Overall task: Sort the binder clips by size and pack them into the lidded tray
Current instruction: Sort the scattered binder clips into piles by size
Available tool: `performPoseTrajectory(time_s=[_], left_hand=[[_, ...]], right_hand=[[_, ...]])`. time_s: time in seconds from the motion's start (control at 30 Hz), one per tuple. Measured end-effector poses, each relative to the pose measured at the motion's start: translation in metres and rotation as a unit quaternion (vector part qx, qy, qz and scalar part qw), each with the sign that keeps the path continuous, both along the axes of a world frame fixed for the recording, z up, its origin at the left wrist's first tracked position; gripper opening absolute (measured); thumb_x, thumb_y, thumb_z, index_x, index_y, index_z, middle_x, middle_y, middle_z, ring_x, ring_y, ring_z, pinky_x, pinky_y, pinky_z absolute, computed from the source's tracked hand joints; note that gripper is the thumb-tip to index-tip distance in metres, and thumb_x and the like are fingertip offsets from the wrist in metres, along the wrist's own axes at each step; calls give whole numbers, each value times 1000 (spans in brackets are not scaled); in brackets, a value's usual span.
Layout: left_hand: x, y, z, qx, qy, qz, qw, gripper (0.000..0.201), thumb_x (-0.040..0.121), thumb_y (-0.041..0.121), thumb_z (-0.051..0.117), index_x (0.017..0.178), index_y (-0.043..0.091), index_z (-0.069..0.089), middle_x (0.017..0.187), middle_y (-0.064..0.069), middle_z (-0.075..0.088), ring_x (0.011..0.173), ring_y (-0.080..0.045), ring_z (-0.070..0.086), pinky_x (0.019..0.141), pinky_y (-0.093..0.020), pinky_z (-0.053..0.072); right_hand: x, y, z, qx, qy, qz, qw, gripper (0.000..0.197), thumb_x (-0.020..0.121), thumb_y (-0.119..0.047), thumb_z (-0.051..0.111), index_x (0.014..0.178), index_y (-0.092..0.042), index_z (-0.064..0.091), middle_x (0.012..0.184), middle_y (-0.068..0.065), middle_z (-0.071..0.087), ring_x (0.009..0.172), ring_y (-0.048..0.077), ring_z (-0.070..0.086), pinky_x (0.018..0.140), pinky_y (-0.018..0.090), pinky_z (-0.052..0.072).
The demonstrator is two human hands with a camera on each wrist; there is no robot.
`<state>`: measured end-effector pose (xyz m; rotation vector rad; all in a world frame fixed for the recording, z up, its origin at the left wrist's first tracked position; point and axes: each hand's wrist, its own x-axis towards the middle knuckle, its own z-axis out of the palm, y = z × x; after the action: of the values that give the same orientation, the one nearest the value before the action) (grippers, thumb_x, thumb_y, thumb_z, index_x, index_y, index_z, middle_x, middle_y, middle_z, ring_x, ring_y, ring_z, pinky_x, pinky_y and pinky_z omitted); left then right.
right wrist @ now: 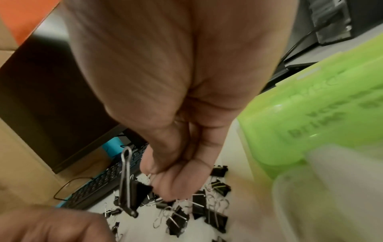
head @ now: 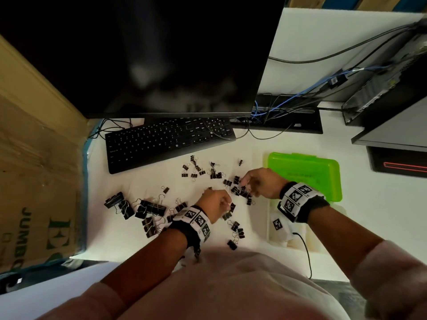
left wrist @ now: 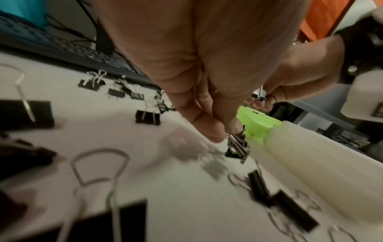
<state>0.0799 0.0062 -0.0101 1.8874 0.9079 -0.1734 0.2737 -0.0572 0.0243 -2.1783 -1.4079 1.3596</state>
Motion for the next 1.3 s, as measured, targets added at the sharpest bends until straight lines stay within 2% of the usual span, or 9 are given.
performPoseTrajectory(time_s=[0.07, 0.23, 0.4, 0.53, 0.67, 0.9, 1.03, 1.13, 1.3], left_hand=[[2, -11, -6, -12, 14, -24, 1000, 14, 86, 0, 57, 96, 6, 64, 95, -14, 69, 74, -10, 63, 66, -12, 51], [-1, -24, -14, -30, 10, -67, 997, 24, 87, -2, 44, 95, 7, 65, 87, -11, 69, 77, -17, 64, 75, -28, 58], [-9, -15, -16, 25, 8, -95, 995, 31, 89, -5, 43, 106, 10, 64, 105, -8, 67, 92, -15, 63, 80, -23, 51], [-17, 2, -17, 105, 2, -50, 993, 32, 92, -2, 43, 111, 15, 62, 115, -4, 59, 109, -17, 54, 97, -27, 43], [-26, 26, -20, 178, 20, 39, 983, 30, 88, 4, 56, 115, 17, 56, 123, 0, 46, 112, -16, 48, 100, -23, 39], [-19, 42, -28, 173, 53, 24, 983, 30, 88, 6, 58, 115, 17, 57, 123, -3, 46, 113, -22, 53, 99, -28, 42], [2, 52, -18, 215, 12, 22, 976, 40, 89, 4, 51, 125, 22, 52, 125, 1, 44, 112, -19, 51, 98, -33, 46], [16, 60, -18, 221, 27, 0, 975, 33, 93, 12, 49, 124, 21, 56, 123, -1, 50, 111, -22, 53, 94, -38, 48], [19, 68, -16, 229, 48, -14, 972, 24, 93, 15, 48, 109, 25, 62, 109, 2, 59, 97, -23, 60, 84, -33, 50]], right_hand=[[-2, -4, -3, -14, 16, -23, 1000, 38, 83, 9, 37, 91, -15, 66, 78, 10, 68, 65, 19, 65, 56, 20, 52], [-10, -12, -8, -31, -23, 19, 999, 35, 81, 8, 38, 95, -10, 65, 67, -1, 63, 64, 19, 63, 57, 20, 50], [-28, -16, -13, -56, -97, 110, 988, 32, 86, 0, 42, 105, -15, 62, 98, 6, 65, 91, 23, 63, 73, 27, 45], [-40, -17, -16, -92, -132, 198, 967, 30, 89, -8, 49, 114, -16, 63, 120, 7, 62, 106, 24, 59, 84, 28, 44], [-29, 0, -5, -43, -181, 192, 964, 19, 89, -24, 53, 101, -20, 66, 108, 8, 66, 94, 26, 63, 76, 31, 48], [-7, 36, 5, -4, -199, 109, 974, 19, 83, -19, 51, 89, -25, 68, 103, 8, 67, 90, 30, 64, 75, 35, 53], [-19, 30, 0, -63, -185, 180, 964, 17, 80, -21, 61, 93, -15, 70, 104, 11, 67, 90, 30, 64, 75, 35, 54], [-30, 13, -9, -106, -213, 293, 926, 35, 80, -29, 70, 110, -14, 62, 116, 8, 59, 104, 29, 59, 80, 34, 48], [-31, -3, -16, -79, -235, 306, 919, 27, 92, -7, 49, 119, -5, 54, 123, 16, 57, 109, 33, 58, 84, 36, 49]])
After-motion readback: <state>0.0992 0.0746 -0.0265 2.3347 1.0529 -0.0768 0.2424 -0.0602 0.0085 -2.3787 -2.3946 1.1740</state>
